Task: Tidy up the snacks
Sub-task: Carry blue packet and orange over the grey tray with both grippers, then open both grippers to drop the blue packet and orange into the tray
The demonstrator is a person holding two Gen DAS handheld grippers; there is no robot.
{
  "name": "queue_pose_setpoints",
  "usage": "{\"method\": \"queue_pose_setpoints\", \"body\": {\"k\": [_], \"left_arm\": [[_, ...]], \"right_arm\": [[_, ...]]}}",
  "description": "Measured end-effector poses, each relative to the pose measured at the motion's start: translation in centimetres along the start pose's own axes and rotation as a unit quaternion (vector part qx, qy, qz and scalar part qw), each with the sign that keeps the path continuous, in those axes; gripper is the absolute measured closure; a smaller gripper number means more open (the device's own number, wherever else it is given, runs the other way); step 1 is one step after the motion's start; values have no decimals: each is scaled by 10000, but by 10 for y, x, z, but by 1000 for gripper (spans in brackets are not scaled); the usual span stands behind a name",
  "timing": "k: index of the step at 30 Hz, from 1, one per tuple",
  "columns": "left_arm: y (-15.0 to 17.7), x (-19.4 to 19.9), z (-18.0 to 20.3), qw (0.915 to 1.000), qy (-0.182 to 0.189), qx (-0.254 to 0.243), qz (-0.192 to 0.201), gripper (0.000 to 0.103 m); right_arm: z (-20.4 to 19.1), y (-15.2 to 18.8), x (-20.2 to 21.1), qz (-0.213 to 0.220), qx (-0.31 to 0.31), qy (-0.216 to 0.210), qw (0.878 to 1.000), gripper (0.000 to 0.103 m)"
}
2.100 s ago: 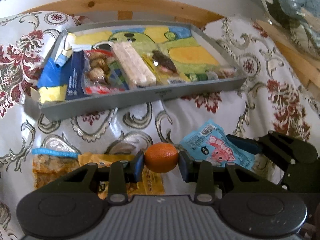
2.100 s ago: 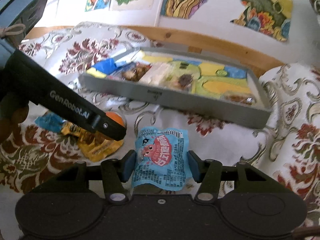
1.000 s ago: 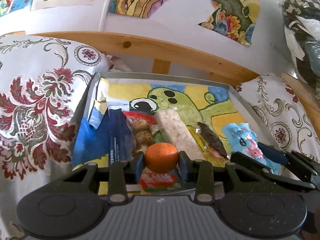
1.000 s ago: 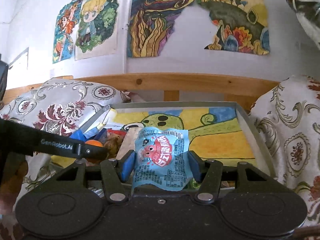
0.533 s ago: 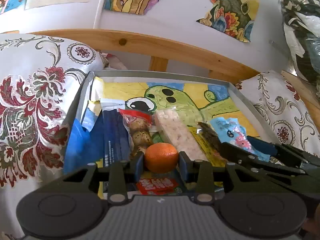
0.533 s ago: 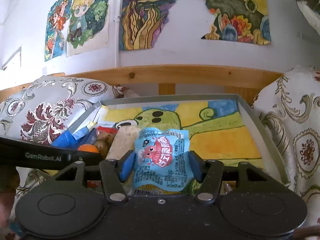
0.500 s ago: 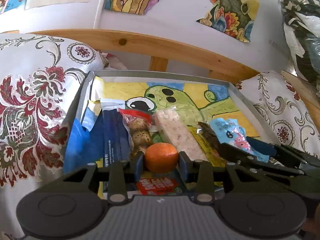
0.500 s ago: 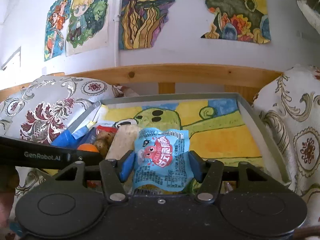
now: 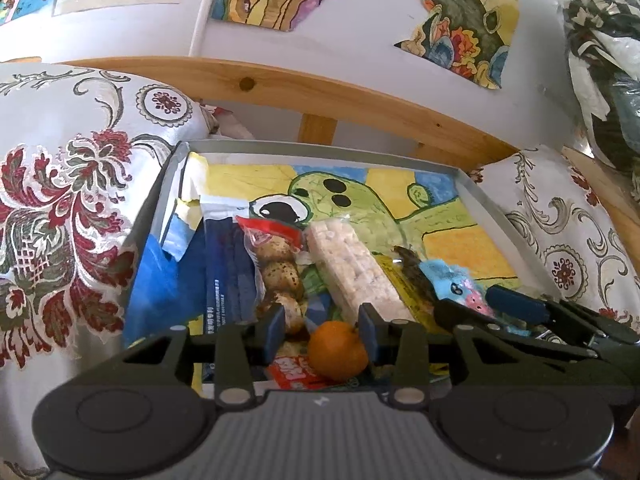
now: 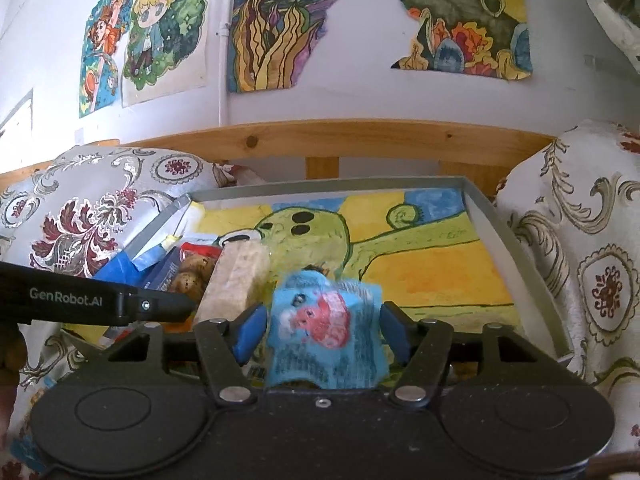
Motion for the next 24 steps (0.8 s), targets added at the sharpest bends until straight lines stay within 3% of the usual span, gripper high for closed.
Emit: {"method": "queue_pose_setpoints", "body": {"k": [6, 20, 24], "left_arm": [[-3, 9, -2, 9998, -110, 91, 109, 47], [-9, 58, -9, 9963, -677, 206, 487, 3], [-7, 78, -10, 9936, -891, 182, 668, 1]], "right_arm": [[-2, -5, 8, 135, 57, -26, 9999, 29], [-8, -19, 54, 484, 90, 4, 9988, 6], [-10, -19, 73, 541, 72, -29, 9985, 2]]}}
Point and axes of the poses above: each gripper's, at about its wrist camera, not at the fingertips, and x roughly against the way its jaws point, z to its right, y to its underside, the point moved 2 cm from there along -x, roughly the way its jaws point, and after that the axes turned 13 degrees about -x, right-handed, at the moved point
